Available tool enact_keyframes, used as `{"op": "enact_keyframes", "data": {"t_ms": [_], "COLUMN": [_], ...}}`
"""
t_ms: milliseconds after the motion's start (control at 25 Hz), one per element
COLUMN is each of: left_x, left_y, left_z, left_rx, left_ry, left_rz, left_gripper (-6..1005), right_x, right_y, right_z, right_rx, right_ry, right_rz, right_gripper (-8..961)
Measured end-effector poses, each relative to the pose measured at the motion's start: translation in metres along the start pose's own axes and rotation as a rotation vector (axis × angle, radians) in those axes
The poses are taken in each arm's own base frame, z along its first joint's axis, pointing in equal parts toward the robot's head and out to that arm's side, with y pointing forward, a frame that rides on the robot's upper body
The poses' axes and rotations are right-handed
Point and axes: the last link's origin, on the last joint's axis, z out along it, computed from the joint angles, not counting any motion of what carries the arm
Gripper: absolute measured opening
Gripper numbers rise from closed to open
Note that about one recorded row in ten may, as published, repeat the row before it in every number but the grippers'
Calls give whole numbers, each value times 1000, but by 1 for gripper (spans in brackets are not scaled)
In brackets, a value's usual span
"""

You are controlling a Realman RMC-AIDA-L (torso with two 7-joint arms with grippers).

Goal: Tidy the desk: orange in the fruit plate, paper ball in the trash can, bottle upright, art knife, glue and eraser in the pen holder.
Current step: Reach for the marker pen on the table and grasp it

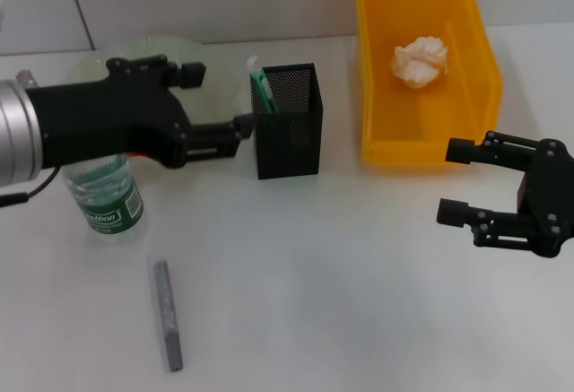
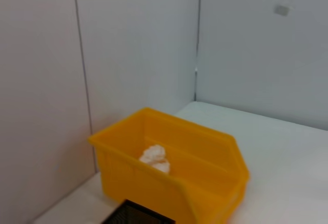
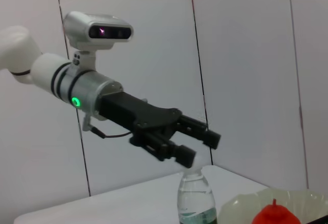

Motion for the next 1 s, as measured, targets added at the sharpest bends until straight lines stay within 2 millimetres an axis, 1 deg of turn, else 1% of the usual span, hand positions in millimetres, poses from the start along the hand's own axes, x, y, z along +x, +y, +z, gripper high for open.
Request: {"op": "enact_keyframes", "data": {"t_ms": [80, 200, 320, 400, 680, 880, 1000], "left_x": [0, 0, 0, -5, -21, -26, -26], "left_y": [0, 10, 10, 15, 14, 9, 6], "left_z": [0, -11, -11, -18, -20, -18, -15], "left_rx": [0, -57, -57, -72, -58, -1, 24], "left_ry": [0, -70, -70, -197, -439, -557, -587], "left_rz": [0, -18, -18, -12, -66, -124, -150], "left_gripper": [811, 811, 810, 810, 810, 810, 810], "right_x": [0, 0, 1, 0, 1, 2, 2], "right_y": [-1, -1, -1, -2, -4, -5, -4], "right_z": [0, 0, 1, 2, 4, 6, 6], "right_rx": [4, 5, 3, 1, 0, -3, -3], "right_ry": [1, 0, -1, -2, -1, -3, -4], "right_rz": [0, 1, 3, 2, 5, 4, -1], "right_gripper": [761, 761, 761, 761, 761, 761, 761]}}
